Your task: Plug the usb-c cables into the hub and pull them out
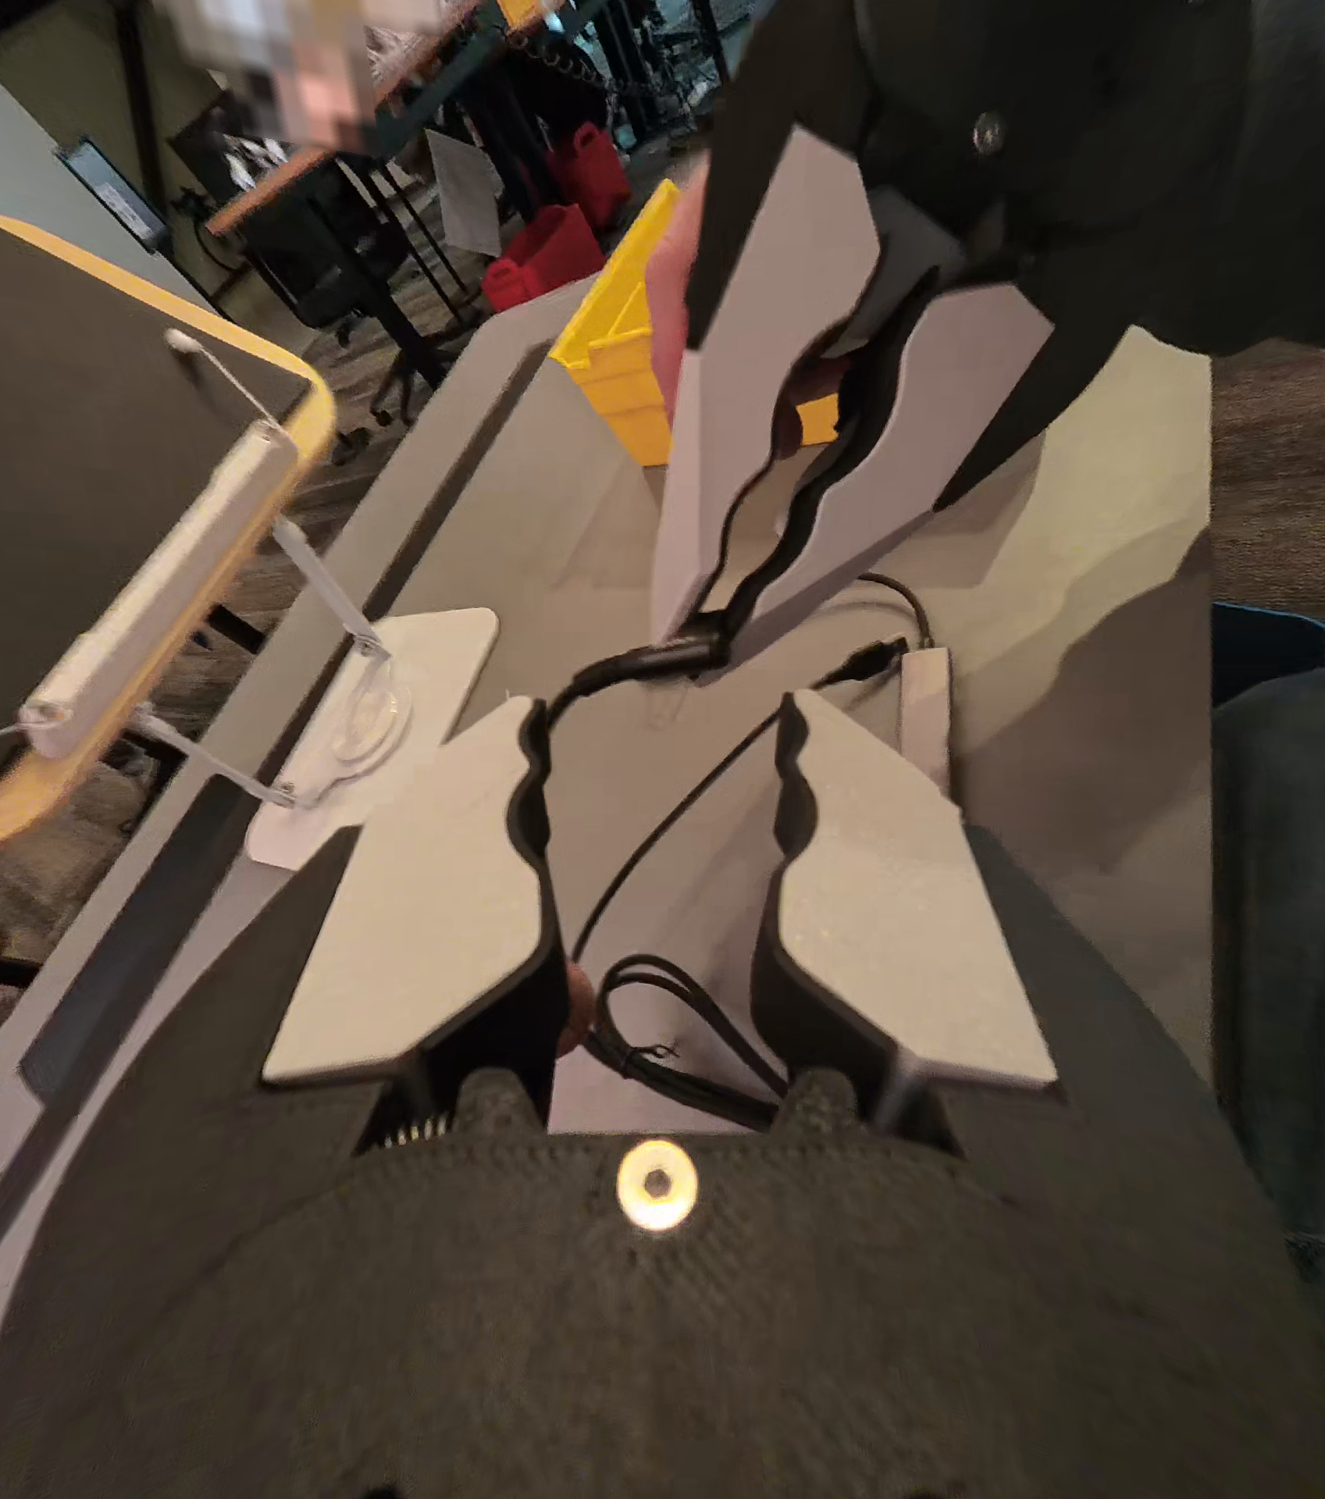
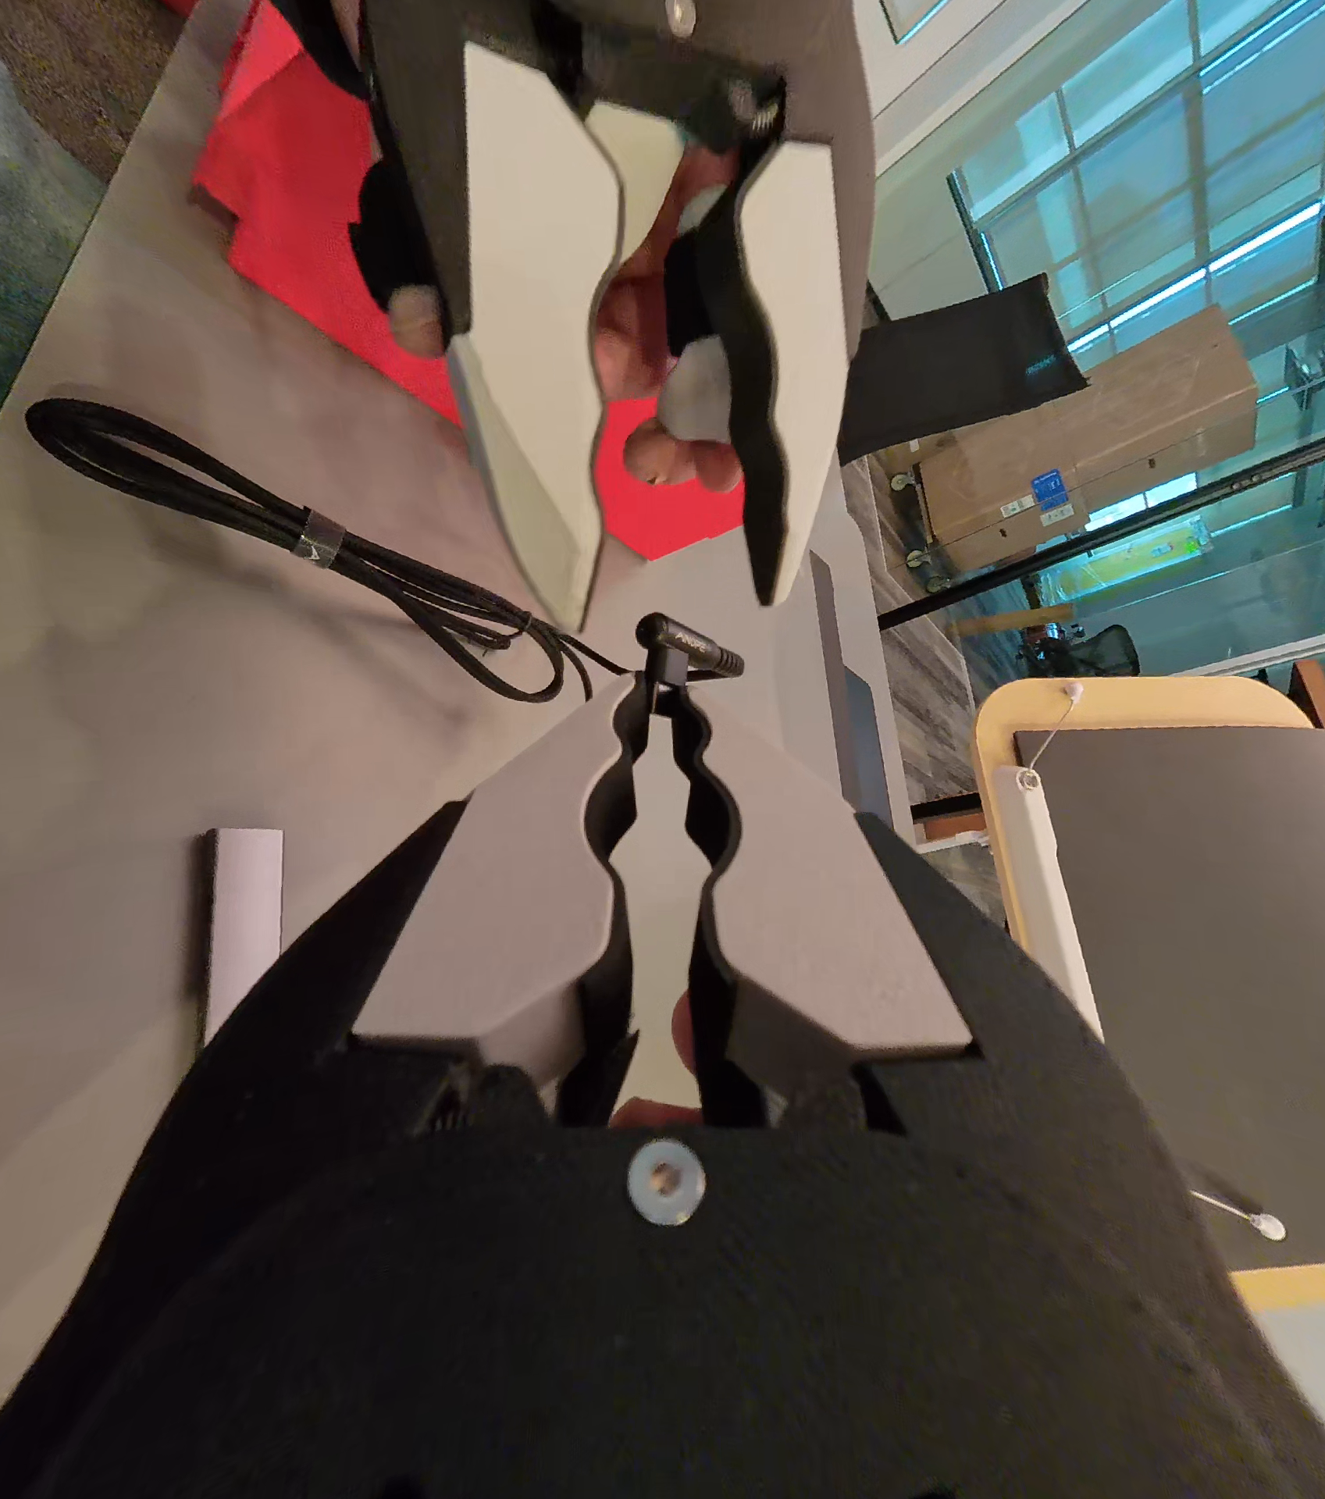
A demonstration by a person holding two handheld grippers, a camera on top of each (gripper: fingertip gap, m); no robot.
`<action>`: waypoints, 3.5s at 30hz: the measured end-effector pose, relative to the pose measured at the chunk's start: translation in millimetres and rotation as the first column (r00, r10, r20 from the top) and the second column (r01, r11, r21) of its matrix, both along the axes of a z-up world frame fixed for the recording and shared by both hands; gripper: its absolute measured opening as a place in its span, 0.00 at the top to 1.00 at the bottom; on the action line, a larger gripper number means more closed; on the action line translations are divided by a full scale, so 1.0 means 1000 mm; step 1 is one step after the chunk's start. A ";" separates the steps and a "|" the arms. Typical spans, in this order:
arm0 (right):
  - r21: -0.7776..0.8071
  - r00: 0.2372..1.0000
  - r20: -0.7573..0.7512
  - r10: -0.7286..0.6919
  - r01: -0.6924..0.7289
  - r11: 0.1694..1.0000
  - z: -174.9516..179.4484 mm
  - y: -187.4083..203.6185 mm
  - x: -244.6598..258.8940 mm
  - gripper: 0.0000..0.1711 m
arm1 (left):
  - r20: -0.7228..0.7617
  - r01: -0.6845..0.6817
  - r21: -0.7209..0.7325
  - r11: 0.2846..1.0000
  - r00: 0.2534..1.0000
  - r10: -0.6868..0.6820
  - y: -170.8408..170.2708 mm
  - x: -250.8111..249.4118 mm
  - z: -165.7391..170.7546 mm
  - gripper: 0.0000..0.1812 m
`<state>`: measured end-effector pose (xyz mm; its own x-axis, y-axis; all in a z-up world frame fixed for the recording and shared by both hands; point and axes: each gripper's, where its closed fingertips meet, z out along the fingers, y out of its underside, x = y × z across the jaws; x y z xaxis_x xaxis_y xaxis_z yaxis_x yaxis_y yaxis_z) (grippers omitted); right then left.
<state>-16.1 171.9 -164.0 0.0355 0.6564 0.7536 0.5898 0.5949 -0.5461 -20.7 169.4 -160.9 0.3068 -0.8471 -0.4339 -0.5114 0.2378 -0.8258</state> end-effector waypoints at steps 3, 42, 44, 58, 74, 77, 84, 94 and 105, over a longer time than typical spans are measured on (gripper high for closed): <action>-0.003 1.000 -0.005 0.005 -0.005 1.000 0.000 -0.001 0.000 0.99 | -0.018 -0.004 0.079 0.997 1.000 0.006 -0.001 -0.003 0.010 0.73; -0.087 0.997 0.016 0.078 -0.077 0.993 -0.002 -0.013 -0.001 1.00 | -0.298 0.126 0.506 0.853 0.954 0.035 -0.013 0.011 0.004 0.95; -0.100 0.995 -0.013 0.099 -0.100 0.990 0.001 -0.016 0.000 1.00 | -0.275 0.130 0.484 0.866 0.961 0.010 -0.015 0.013 0.006 0.96; -0.199 0.952 -0.174 0.252 -0.285 0.938 0.012 -0.032 0.000 1.00 | -0.202 0.195 0.381 0.904 0.971 -0.125 -0.031 0.018 0.017 0.96; -0.432 0.990 0.108 0.090 -0.035 0.901 -0.062 -0.028 0.040 0.85 | -0.236 0.038 0.460 0.887 0.968 0.081 0.011 -0.018 0.018 0.96; -0.486 0.971 0.206 0.120 -0.005 0.874 -0.091 -0.045 0.048 0.83 | -0.269 0.048 0.478 0.877 0.959 0.094 0.011 -0.018 0.014 0.96; -0.518 0.928 0.366 0.073 0.138 0.844 -0.151 -0.030 0.063 0.88 | -0.286 0.069 0.469 0.881 0.955 0.078 0.008 -0.016 0.008 0.96; -0.715 0.976 0.181 0.119 0.048 0.697 -0.152 -0.024 0.056 0.89 | -0.287 0.071 0.465 0.883 0.955 0.074 0.008 -0.016 0.007 0.96; -0.727 0.993 -0.062 0.098 -0.113 0.678 -0.106 -0.018 0.052 0.89 | -0.321 0.093 0.450 0.888 0.945 0.064 0.008 -0.017 -0.004 0.96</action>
<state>35.5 154.2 -270.0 -0.0605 0.9975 0.0362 0.5346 0.0630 -0.8428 -37.2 177.8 -165.3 0.0750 -0.5358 -0.8410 -0.7204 0.5541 -0.4172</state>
